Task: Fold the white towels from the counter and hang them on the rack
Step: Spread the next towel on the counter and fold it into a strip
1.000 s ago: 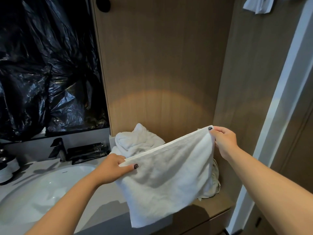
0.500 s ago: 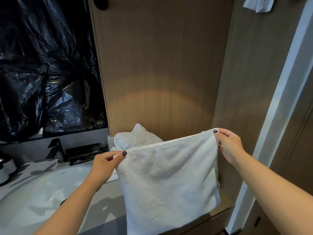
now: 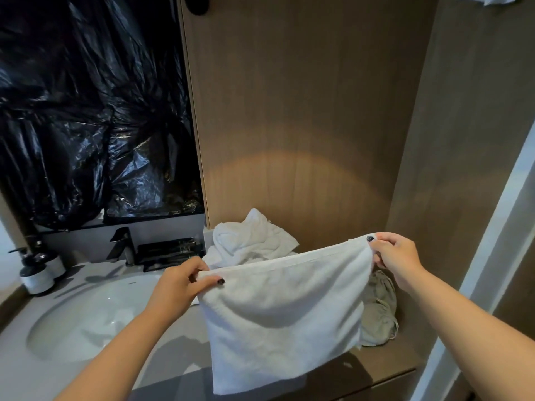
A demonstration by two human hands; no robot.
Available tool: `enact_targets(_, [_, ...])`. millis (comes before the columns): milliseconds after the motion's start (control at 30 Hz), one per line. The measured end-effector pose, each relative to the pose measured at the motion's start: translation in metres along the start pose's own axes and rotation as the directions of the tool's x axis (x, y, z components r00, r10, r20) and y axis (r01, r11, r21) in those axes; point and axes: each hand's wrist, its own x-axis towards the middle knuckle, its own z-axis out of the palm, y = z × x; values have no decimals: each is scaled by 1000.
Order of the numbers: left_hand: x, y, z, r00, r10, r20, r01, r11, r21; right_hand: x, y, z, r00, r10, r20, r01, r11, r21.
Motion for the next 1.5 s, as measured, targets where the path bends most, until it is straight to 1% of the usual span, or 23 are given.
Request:
enact_targets(100, [-8, -2, 4, 998, -57, -23, 59, 993, 98, 2, 8, 8, 999, 41, 31, -41, 999, 12])
enact_targets(200, [-19, -10, 4, 995, -95, -14, 96, 986, 140, -2, 14, 17, 992, 88, 88, -98, 989, 109])
enact_targets(267, [-28, -17, 1, 994, -110, 3, 107, 975, 197, -6, 19, 22, 983, 110, 147, -132, 981, 145])
enact_targets(367, [-43, -27, -5, 990, -144, -5, 139, 943, 304, -13, 27, 30, 963, 102, 249, -143, 978, 153])
enact_targets(467, [-59, -30, -8, 983, -176, -61, 185, 898, 400, -20, 37, 41, 947, 98, 307, -146, 979, 141])
enact_targets(533, [-68, -29, -9, 977, -191, -94, 213, 887, 410, -23, 43, 52, 940, 100, 327, -156, 976, 153])
enact_targets(600, [-73, -34, -11, 971, -219, -98, 240, 891, 385, -26, 51, 62, 939, 120, 323, -181, 969, 166])
enact_targets(700, [-78, -47, -17, 960, -263, -93, 279, 898, 341, -24, 61, 77, 938, 155, 310, -207, 968, 144])
enact_targets(800, [-75, -62, -21, 948, -292, -126, 318, 887, 335, -20, 67, 92, 937, 150, 316, -201, 970, 134])
enact_targets(967, [-53, -93, -24, 908, -395, -139, 418, 843, 337, -19, 66, 128, 954, 155, 258, -187, 977, 105])
enact_targets(1067, [-41, -125, -25, 856, -501, -128, 517, 817, 254, -21, 83, 159, 946, 213, 245, -241, 967, 89])
enact_targets(1167, [-34, -155, -22, 781, -609, -139, 623, 776, 100, -26, 106, 188, 923, 280, 264, -318, 941, 113])
enact_targets(1233, [-29, -178, -16, 729, -675, -116, 679, 734, -6, -28, 118, 206, 918, 308, 250, -349, 926, 144])
enact_targets(1333, [-21, -208, -5, 652, -753, -94, 739, 658, -145, -25, 136, 234, 942, 298, 157, -322, 933, 159])
enact_targets(1433, [-14, -225, 7, 611, -786, -97, 759, 616, -209, -23, 152, 255, 964, 264, 38, -267, 951, 155])
enact_targets(1500, [-11, -234, 15, 567, -819, -89, 771, 565, -294, -26, 163, 266, 963, 268, -37, -258, 952, 163])
